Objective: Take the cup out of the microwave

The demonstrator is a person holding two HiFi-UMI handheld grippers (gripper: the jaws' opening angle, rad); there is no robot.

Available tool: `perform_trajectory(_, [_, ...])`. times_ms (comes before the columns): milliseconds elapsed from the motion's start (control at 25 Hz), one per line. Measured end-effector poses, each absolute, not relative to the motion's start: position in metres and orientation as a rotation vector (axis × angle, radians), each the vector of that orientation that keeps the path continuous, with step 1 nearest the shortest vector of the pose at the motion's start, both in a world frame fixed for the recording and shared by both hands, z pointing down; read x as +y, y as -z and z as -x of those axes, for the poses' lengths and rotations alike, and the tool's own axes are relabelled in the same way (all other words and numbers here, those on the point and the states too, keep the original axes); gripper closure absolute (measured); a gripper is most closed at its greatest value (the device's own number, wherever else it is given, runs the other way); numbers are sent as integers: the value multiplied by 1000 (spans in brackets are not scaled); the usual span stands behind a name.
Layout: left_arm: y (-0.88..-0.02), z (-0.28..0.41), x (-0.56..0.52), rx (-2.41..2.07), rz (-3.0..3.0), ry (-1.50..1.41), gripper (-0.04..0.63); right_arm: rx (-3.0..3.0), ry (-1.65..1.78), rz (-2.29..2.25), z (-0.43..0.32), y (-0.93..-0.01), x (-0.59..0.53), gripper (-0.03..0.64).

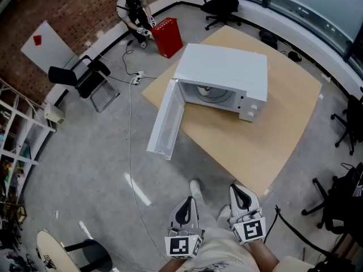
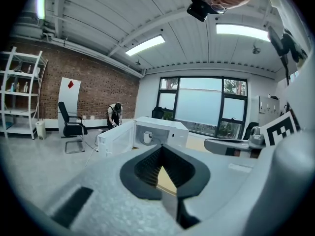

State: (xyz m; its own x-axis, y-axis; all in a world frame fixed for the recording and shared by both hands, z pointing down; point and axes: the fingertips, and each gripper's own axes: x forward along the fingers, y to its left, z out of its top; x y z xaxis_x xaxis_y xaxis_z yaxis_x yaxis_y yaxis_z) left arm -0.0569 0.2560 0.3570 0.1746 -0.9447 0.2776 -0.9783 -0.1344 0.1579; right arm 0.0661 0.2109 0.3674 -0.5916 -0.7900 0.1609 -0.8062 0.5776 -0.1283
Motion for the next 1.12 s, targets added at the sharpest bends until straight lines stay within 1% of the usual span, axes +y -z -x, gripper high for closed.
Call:
perform_trajectory(320, [-364, 98, 156, -1713, -2235, -173, 592, -2645, -262, -1475, -23, -373, 124, 611])
perform_trajectory(560, [-362, 128, 108, -1674, -2265, -178, 592, -2597, -245, -1537, 0, -371, 73, 611])
perform_trajectory(800, [-377, 131, 64, -1725, -2231, -214, 592, -2596, -279, -1533, 2, -384, 33, 611])
perform_trajectory(1080, [-393, 117, 15, -1781, -2221, -219, 592, -2605, -309, -1491, 0, -402, 1, 611])
perform_trajectory(1120, [-397, 113, 7, -1775, -2227, -220, 582, -2608, -315, -1496, -1, -404, -4, 611])
